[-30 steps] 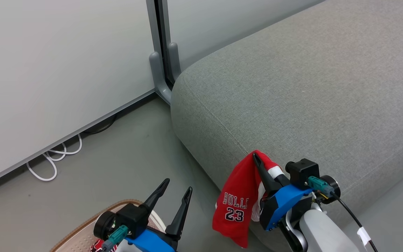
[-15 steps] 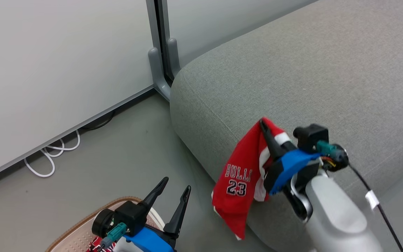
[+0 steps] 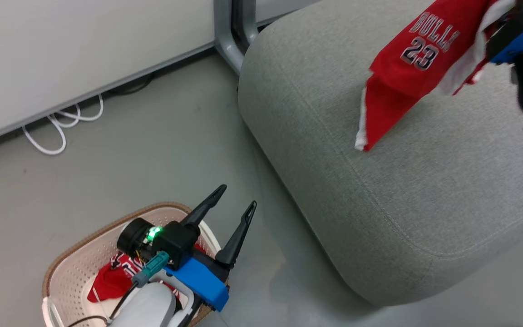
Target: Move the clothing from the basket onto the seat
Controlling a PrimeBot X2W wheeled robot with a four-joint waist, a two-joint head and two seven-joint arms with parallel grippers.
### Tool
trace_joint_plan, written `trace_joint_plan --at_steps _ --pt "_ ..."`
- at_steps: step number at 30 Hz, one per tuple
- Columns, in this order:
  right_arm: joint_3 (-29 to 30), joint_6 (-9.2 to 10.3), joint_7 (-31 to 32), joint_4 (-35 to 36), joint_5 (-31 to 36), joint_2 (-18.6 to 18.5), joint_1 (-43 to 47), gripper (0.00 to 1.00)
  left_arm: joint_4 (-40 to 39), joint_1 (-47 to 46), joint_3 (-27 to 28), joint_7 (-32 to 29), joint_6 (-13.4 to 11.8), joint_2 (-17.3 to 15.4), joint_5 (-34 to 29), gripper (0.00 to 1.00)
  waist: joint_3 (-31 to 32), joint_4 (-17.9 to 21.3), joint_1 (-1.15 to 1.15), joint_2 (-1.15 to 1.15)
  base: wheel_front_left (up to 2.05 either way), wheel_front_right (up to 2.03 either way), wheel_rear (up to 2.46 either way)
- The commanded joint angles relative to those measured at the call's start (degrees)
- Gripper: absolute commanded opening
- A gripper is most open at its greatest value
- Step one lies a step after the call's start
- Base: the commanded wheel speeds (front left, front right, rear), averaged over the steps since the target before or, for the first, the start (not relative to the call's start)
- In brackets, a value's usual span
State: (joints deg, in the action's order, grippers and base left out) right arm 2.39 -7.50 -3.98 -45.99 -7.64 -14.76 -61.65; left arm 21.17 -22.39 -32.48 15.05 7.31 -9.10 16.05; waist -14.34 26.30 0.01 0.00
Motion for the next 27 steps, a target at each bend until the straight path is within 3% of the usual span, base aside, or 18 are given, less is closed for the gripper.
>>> trace_joint_plan --at_steps 1,8,23,24,25,26,27 --pt "3.12 0.02 -0.32 -1.19 1.35 -2.28 -2.86 0.00 -1.08 -2.79 -0.56 0.19 0.24 -1.73 -0.51 1.00 -7.97 -4.95 -0.01 0.00 0.00 0.00 0.00" --pt "13.50 0.02 -3.94 -5.66 3.21 -7.24 -2.44 0.00 -3.54 -8.37 -1.95 0.19 0.23 -4.46 -1.16 1.00 -15.45 -9.23 -0.01 0.00 0.00 0.00 0.00" --pt "22.80 0.02 -8.78 -17.05 9.75 -4.65 5.37 0.00 -3.81 -8.17 -1.41 0.19 -0.42 -4.32 -0.58 1.00 -16.70 -11.44 -0.01 0.00 0.00 0.00 0.00" --pt "22.82 0.02 -8.99 -17.33 10.32 -4.41 5.49 0.19 -3.74 -8.02 -1.29 0.19 -0.42 -4.30 -0.51 1.00 -16.37 -11.41 -0.01 0.00 0.00 0.00 0.00" --pt "22.78 0.02 -9.29 -17.41 11.12 -4.32 5.61 0.47 -3.70 -7.87 -1.14 0.20 -0.41 -4.32 -0.49 1.00 -16.05 -11.39 -0.01 0.00 0.00 0.00 0.00" --pt "22.65 0.02 -9.45 -17.50 11.91 -4.20 5.67 0.85 -3.68 -7.70 -0.93 0.20 -0.41 -4.31 -0.48 1.00 -15.69 -11.37 -0.01 0.00 0.00 0.00 0.00" --pt "22.57 0.02 -9.73 -17.62 12.44 -3.98 5.74 1.00 -3.66 -7.44 -0.71 0.19 -0.49 -4.27 -0.36 1.00 -15.34 -11.34 -0.01 0.00 0.00 0.00 0.00"
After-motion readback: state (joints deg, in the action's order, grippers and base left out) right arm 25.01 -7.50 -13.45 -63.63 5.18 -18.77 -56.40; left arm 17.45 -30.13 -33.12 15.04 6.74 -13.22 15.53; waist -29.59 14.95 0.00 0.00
